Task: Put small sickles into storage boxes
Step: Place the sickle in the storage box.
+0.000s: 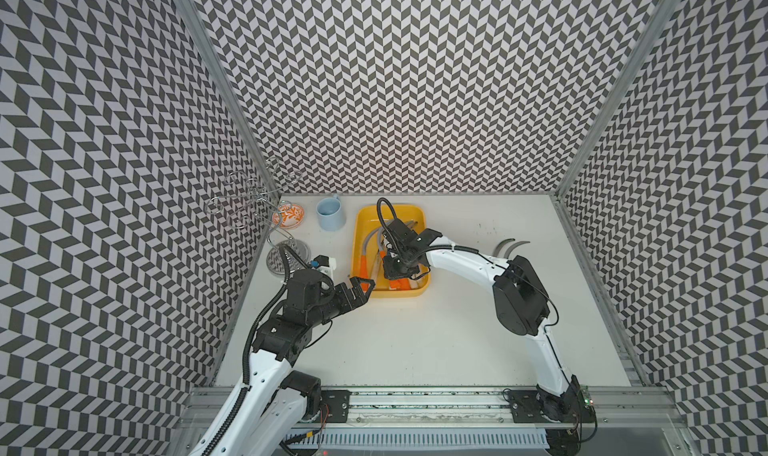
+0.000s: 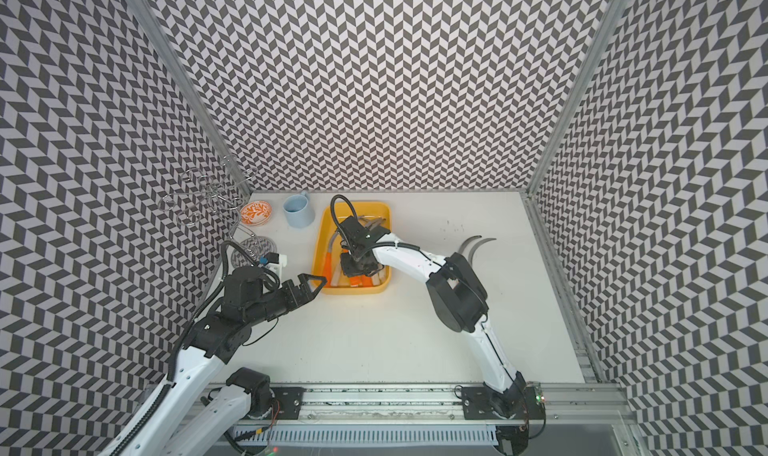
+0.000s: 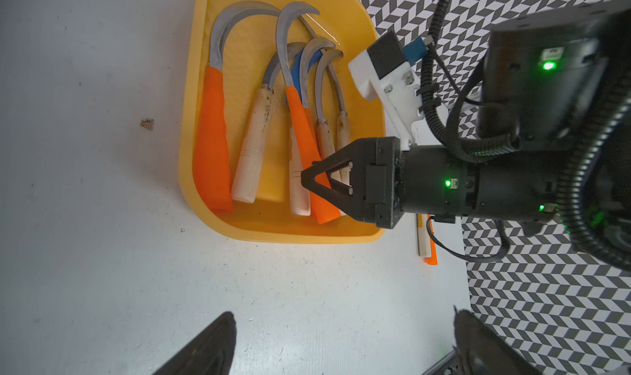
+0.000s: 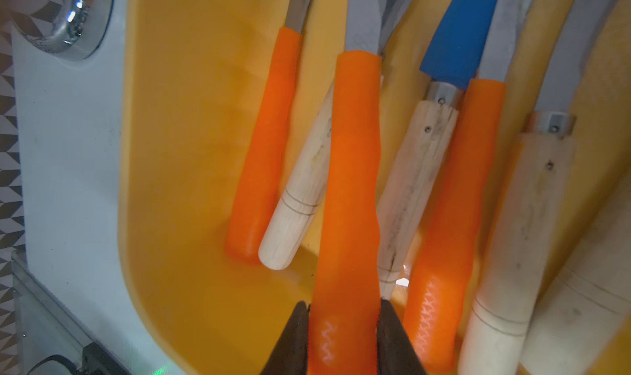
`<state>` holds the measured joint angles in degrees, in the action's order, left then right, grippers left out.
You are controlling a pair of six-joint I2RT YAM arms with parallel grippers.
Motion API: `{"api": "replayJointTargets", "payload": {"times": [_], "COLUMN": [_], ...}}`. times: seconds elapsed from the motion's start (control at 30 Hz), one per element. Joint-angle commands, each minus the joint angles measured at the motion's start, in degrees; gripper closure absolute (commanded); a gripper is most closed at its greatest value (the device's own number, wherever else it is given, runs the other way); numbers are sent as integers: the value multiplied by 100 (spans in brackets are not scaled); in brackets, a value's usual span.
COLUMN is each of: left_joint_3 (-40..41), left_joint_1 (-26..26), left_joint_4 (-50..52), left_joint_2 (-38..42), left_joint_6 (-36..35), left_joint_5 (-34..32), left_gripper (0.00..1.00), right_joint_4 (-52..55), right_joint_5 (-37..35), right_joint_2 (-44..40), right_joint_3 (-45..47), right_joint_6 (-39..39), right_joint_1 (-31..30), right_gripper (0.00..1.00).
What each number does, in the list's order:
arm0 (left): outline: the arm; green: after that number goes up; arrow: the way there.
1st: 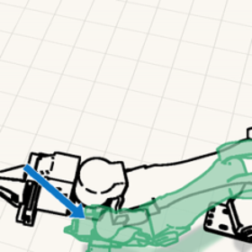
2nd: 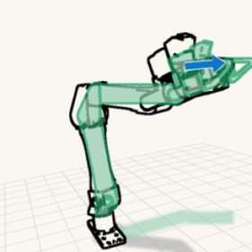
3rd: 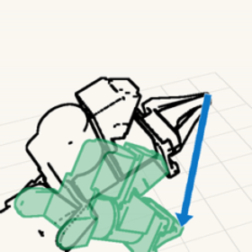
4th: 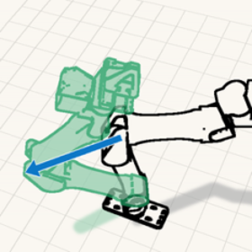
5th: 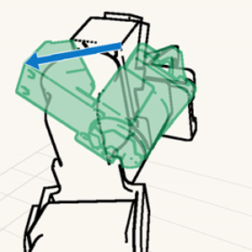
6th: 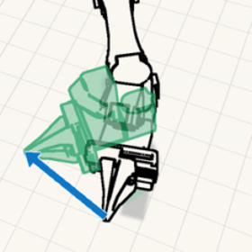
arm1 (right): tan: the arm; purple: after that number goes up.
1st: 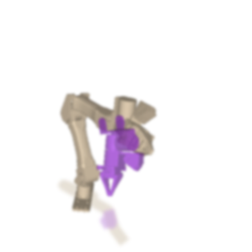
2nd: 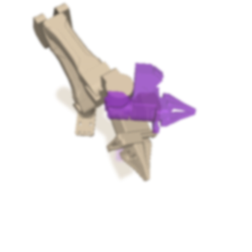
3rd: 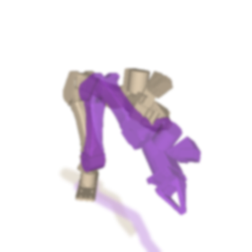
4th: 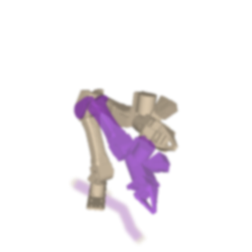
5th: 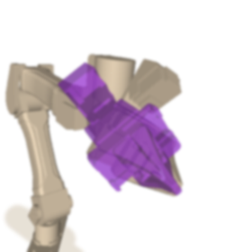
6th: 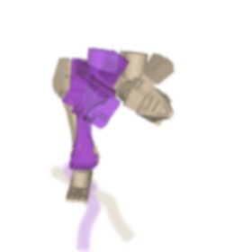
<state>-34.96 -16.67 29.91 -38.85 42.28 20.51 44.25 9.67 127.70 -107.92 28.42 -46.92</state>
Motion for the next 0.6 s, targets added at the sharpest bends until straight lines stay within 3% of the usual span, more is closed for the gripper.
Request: {"api": "replayJointTargets", "payload": {"times": [0.0,0.17,0.27,0.33,0.4,0.57], "left_joint_3": [88,127,164,153,137,70], "left_joint_1": [45,41,45,41,45,41], "left_joint_4": [152,245,174,156,138,26], "left_joint_2": [138,233,268,264,265,221], "left_joint_6": [96,111,114,135,153,218], "left_joint_5": [57,99,237,290,322,435], "left_gripper": [0,0,0,0,0,0], "right_joint_4": [-424,-459,-453,-393,-322,-80], "right_joint_5": [134,184,211,168,102,-130], "right_joint_2": [134,238,221,173,105,-148], "right_joint_3": [-215,-297,-306,-310,-317,-275], "right_joint_6": [124,137,81,41,-14,-162], "right_joint_1": [-28,-28,-28,-28,-28,-19], "right_gripper": [95,81,67,52,47,21]}}
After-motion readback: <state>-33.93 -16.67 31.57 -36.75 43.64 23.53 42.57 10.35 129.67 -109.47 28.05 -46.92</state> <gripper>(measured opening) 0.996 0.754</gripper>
